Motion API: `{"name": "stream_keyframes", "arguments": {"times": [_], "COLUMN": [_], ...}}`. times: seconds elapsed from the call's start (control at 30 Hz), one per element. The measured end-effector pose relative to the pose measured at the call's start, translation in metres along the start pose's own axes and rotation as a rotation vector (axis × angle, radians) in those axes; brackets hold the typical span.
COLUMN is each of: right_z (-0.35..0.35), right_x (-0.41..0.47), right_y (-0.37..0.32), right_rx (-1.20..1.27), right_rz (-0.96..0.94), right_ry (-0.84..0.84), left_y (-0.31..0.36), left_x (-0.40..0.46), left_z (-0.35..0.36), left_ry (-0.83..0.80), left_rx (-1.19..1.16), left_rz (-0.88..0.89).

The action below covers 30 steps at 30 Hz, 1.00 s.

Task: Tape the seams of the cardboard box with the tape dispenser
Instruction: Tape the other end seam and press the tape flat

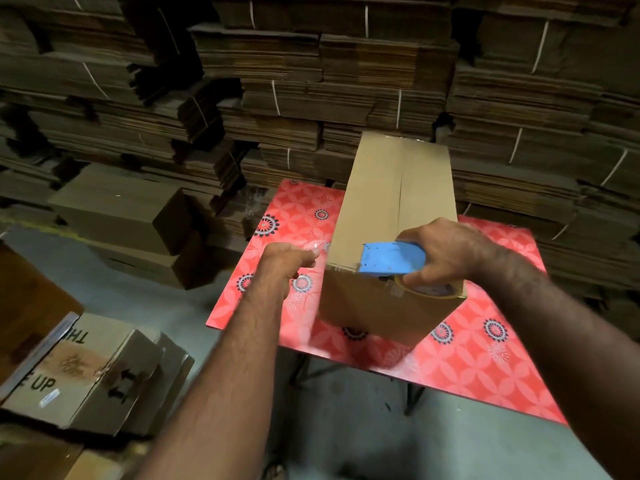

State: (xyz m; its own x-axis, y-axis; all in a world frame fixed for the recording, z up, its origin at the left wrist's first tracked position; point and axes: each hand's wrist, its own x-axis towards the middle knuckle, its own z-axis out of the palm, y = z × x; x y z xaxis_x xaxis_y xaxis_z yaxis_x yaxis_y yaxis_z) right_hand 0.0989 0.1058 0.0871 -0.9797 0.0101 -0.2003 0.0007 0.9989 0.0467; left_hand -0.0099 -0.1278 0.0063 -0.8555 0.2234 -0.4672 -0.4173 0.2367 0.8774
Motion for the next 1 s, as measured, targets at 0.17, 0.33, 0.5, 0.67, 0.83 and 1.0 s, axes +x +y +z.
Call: {"name": "stream_keyframes", "arguments": {"times": [0.17, 0.33, 0.5, 0.67, 0.83, 1.0], "right_z": [0.001, -0.001, -0.004, -0.006, -0.005, -0.004], "right_x": [0.007, 0.004, 0.002, 0.005, 0.010, 0.011], "right_y": [-0.004, -0.002, -0.005, -0.011, -0.015, -0.018], "right_rx": [-0.032, -0.043, -0.051, -0.047, -0.062, -0.053], "right_rz": [0.006, 0.024, 0.059, 0.087, 0.094, 0.107], "right_ry": [-0.030, -0.064, -0.096, -0.128, -0.129, -0.140], "left_y": [-0.009, -0.012, -0.013, -0.018, -0.040, -0.051], "left_x": [0.004, 0.010, 0.017, 0.023, 0.024, 0.023], "left_z": [0.000, 0.004, 0.008, 0.006, 0.009, 0.006], "left_ry": [-0.010, -0.030, -0.055, -0.123, -0.143, 0.053], "left_rx": [-0.011, 0.010, 0.036, 0.070, 0.009, 0.036], "left_rz": [-0.002, 0.000, -0.006, -0.163, -0.110, 0.255]}}
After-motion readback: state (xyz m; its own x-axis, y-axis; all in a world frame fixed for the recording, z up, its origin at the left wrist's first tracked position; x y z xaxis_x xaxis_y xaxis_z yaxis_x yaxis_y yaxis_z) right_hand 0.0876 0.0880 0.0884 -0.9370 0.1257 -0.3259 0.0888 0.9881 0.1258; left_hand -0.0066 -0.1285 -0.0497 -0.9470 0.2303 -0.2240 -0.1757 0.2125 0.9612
